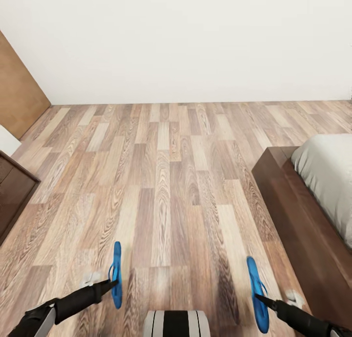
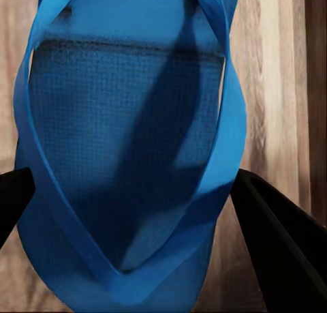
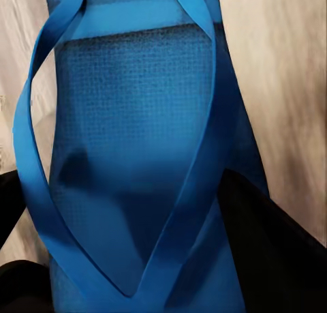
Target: In the bedroom, move the book from the bed onto either nightstand, and place the two sandals side by side next to the bed.
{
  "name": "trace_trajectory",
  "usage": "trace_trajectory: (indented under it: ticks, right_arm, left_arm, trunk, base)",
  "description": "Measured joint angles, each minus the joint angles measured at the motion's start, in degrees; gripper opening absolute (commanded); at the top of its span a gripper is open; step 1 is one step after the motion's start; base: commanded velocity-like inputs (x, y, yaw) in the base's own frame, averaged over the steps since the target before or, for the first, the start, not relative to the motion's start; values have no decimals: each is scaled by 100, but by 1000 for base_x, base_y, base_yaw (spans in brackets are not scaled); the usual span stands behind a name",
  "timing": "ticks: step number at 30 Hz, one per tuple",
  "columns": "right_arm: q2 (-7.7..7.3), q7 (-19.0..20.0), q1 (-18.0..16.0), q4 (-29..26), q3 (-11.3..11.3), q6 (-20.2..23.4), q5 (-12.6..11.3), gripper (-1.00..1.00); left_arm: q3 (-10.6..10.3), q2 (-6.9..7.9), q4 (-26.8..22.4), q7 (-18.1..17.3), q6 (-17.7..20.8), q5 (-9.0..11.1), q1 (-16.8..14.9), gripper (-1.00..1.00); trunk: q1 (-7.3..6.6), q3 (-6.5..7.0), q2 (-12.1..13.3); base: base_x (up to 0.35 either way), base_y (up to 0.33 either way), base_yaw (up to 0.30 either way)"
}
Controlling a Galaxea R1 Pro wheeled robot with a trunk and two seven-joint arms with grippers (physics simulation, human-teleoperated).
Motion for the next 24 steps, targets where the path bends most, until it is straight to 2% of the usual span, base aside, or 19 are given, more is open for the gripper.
trace_trajectory:
  ticks: [2,4,7,11,24]
  right_arm:
    - [1,286,1,330,10,-259,3,-100]
    - [1,430,1,456,-2,-341,-3,-100]
    - [20,492,3,532,-7,-523,-7,-100]
    - [50,465,1,573,-11,-1043,-30,-100]
    - [54,454,0,580,-8,-1136,-33,-100]
  left_arm:
    - [-10,65,234,-243,-16,-19,8,-100]
    - [-12,75,397,-331,-45,-19,10,-100]
    - [-20,61,486,-374,-141,-19,11,-100]
    - [-37,3,521,-372,-193,-29,11,-100]
    - [-34,-45,521,-381,-200,-47,11,-100]
  trunk:
    - [-5,44,3]
    - [-10,89,5]
    - [-18,155,9]
    - [-28,244,15]
    - [-62,532,32]
  base:
    - [0,0,0]
    - [0,0,0]
    - [0,0,0]
    - [0,0,0]
    - [0,0,0]
